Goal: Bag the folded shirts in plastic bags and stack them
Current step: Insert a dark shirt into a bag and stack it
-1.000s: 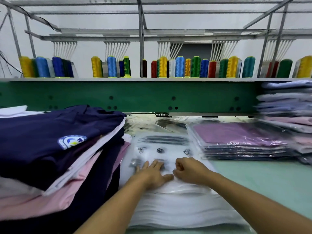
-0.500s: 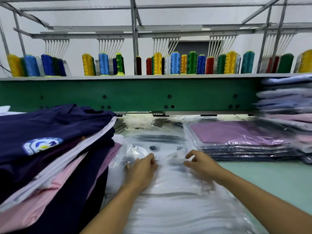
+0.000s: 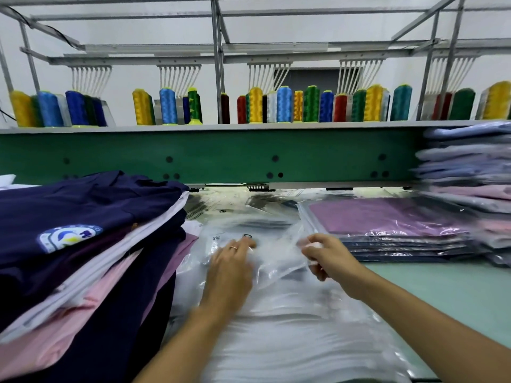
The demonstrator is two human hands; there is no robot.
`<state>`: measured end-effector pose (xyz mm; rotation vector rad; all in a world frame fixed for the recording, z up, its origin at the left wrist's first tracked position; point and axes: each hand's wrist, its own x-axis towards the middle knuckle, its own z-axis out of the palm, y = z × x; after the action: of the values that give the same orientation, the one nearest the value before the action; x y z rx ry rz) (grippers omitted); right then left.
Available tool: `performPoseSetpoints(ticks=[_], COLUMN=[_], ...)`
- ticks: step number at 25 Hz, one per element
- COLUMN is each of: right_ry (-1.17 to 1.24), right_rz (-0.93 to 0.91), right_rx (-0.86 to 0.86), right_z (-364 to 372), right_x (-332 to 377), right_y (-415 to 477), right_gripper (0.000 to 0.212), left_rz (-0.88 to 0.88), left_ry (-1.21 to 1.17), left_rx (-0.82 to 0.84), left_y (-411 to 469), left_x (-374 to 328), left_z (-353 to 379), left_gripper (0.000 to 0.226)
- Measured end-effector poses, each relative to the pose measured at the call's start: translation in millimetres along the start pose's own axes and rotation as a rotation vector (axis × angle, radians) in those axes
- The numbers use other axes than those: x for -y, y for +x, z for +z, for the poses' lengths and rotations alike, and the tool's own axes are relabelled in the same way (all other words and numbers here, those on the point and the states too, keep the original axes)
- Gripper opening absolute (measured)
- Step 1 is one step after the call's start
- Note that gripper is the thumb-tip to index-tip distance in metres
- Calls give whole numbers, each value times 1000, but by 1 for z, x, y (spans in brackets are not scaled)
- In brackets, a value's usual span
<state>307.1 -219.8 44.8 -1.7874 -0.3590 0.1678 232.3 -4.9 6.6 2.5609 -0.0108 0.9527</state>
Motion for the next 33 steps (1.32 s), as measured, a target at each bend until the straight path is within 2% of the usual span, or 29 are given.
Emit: performPoseSetpoints(ticks=[3, 4, 7, 11, 16, 19, 24, 33], right_ry=[139, 151, 118, 87, 98, 71, 26, -63], right_rz=[145, 181, 189, 167, 192, 184, 134, 71], right_rx=[-95, -107, -141, -143, -161, -152, -129, -227], right_z=[-1, -1, 7, 28, 37, 37, 39, 29], right_x=[4, 4, 6, 15, 14, 12, 7, 0], right_y=[-2, -4, -10, -11, -14, -13, -8, 9], right_gripper=[24, 27, 34, 27, 29, 35, 38, 25], left_rz=[62, 83, 167, 265, 295, 254, 305, 108], left_ry=[29, 27, -71, -250, -189, -196, -125, -126], left_rx=[401, 428, 247, 132, -27, -32, -30, 149], left_y=[-8, -8, -8, -9, -10, -10, -10, -7], left_x=[-14, -16, -27, -48, -53, -52, -53, -34], left_z=[5, 7, 3, 7, 12, 12, 14, 6], left_gripper=[43, 50, 53, 26, 10, 10, 7, 22])
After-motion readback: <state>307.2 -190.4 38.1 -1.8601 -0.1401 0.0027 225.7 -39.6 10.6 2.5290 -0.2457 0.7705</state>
